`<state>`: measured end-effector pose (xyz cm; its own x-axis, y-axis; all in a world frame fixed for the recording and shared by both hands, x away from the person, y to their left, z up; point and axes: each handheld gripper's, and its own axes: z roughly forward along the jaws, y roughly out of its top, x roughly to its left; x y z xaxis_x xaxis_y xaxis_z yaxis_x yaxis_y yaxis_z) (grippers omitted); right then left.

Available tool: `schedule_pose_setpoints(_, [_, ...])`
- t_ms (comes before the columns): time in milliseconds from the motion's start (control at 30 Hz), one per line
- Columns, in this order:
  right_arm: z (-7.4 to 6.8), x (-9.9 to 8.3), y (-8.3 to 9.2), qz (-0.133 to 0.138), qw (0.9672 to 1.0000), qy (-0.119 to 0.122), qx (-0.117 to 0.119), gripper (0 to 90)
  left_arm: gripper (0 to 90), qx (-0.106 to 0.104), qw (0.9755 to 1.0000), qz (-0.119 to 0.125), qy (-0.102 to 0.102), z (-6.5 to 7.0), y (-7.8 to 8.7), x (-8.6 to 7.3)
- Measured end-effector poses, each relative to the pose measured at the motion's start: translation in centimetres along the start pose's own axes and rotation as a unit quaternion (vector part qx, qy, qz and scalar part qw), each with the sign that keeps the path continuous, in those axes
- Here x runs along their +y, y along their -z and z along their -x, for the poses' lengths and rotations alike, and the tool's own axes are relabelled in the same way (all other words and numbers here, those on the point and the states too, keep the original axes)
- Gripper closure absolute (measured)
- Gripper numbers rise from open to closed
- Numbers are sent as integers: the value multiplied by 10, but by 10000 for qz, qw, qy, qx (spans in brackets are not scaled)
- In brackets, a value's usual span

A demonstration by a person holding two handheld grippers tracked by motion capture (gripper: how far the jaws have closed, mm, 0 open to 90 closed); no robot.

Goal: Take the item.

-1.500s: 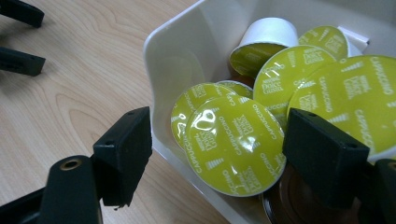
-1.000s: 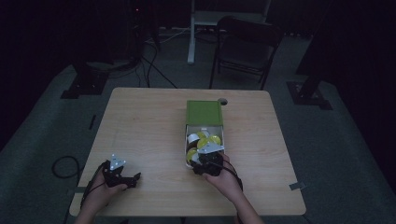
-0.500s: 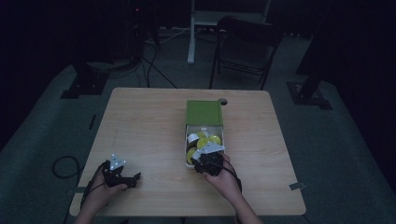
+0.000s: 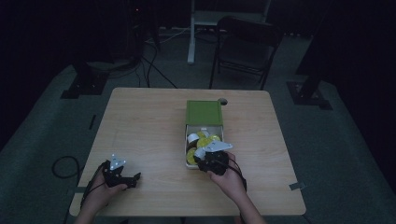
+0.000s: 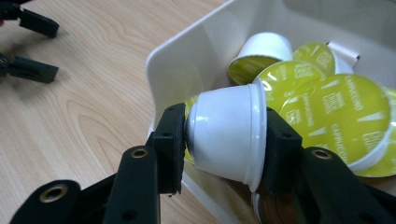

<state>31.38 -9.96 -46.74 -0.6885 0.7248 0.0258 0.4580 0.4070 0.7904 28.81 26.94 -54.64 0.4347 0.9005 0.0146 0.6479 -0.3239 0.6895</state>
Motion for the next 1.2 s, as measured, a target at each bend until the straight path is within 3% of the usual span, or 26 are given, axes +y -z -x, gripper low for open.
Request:
schedule_pose_setpoints(467, [5,11,22,269,9996,29,24,572,30,1,10000,-4,-10,0,0,0])
schedule_pose_setpoints(900, [18,17,41,536,9985,-139,-58,572,30,-4,10000,-5,6,0,0,0])
schedule_pose_setpoints(1200, [37,17,63,724,9965,-262,-326,572,31,-4,10000,-2,3,0,0,0])
